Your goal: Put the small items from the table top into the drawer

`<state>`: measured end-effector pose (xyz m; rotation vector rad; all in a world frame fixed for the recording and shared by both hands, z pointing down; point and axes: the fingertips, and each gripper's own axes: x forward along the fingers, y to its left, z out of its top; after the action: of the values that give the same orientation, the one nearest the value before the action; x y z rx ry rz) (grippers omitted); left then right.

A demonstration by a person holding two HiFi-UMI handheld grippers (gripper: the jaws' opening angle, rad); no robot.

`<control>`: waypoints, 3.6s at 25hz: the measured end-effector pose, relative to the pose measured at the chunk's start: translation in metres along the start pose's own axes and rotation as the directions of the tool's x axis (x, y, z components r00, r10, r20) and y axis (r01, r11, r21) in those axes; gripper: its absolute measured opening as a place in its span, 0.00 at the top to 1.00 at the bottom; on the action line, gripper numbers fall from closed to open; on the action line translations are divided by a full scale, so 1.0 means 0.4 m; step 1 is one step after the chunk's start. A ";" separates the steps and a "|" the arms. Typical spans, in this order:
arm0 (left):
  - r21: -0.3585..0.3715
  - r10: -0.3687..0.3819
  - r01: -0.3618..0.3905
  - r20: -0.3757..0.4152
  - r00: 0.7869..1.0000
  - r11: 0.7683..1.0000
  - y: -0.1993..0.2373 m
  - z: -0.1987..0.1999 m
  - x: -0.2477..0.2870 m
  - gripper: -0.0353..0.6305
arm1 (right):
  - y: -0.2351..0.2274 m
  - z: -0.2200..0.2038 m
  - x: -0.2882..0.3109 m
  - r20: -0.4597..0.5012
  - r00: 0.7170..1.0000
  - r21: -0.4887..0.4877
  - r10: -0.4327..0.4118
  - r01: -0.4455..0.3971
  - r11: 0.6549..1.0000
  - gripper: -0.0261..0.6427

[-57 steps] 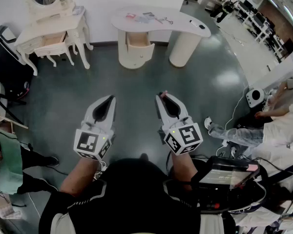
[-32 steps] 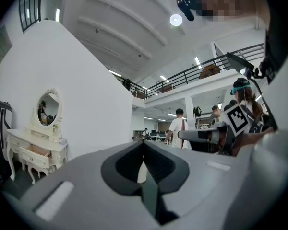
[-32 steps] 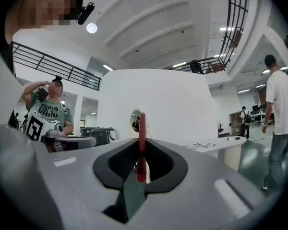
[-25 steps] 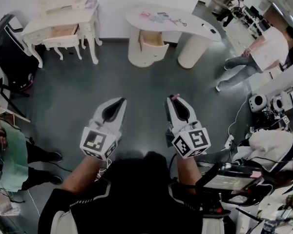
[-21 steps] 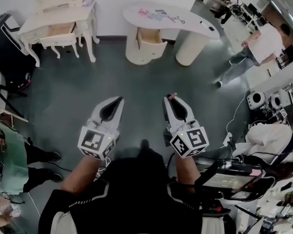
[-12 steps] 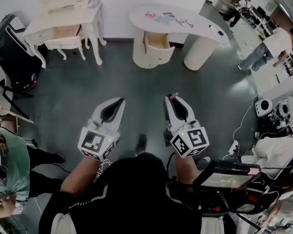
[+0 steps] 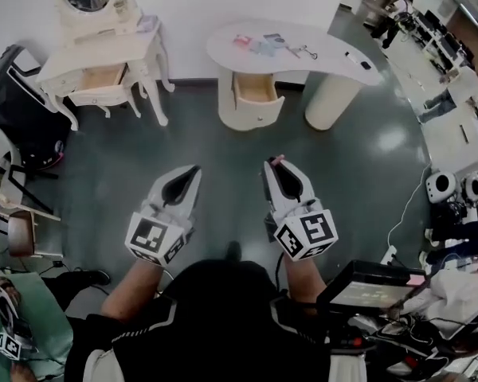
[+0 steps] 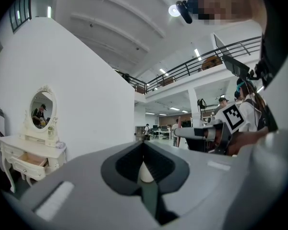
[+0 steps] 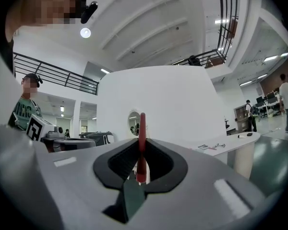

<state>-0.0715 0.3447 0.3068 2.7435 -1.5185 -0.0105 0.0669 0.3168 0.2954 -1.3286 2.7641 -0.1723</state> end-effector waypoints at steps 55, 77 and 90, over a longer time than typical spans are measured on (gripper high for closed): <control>-0.047 -0.297 0.296 -0.014 0.955 0.954 0.694 -0.055 0.801 0.95 | -0.442 -0.004 0.860 -0.073 0.979 -0.024 -0.191 0.190 0.982 0.89; -0.023 -0.240 0.239 -0.060 0.969 0.971 0.701 -0.033 1.270 0.95 | -0.872 0.072 1.058 -0.069 0.997 -0.032 -0.036 0.034 0.999 0.89; -0.034 -0.351 0.350 -0.083 0.933 0.936 0.822 -0.058 1.431 0.95 | -0.967 0.031 1.226 -0.128 0.988 -0.020 -0.087 0.086 0.996 0.89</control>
<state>-0.0459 -0.3148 0.3313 2.9151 -0.9849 0.0929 0.0618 -0.3072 0.3267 -1.4933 2.8178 -0.2529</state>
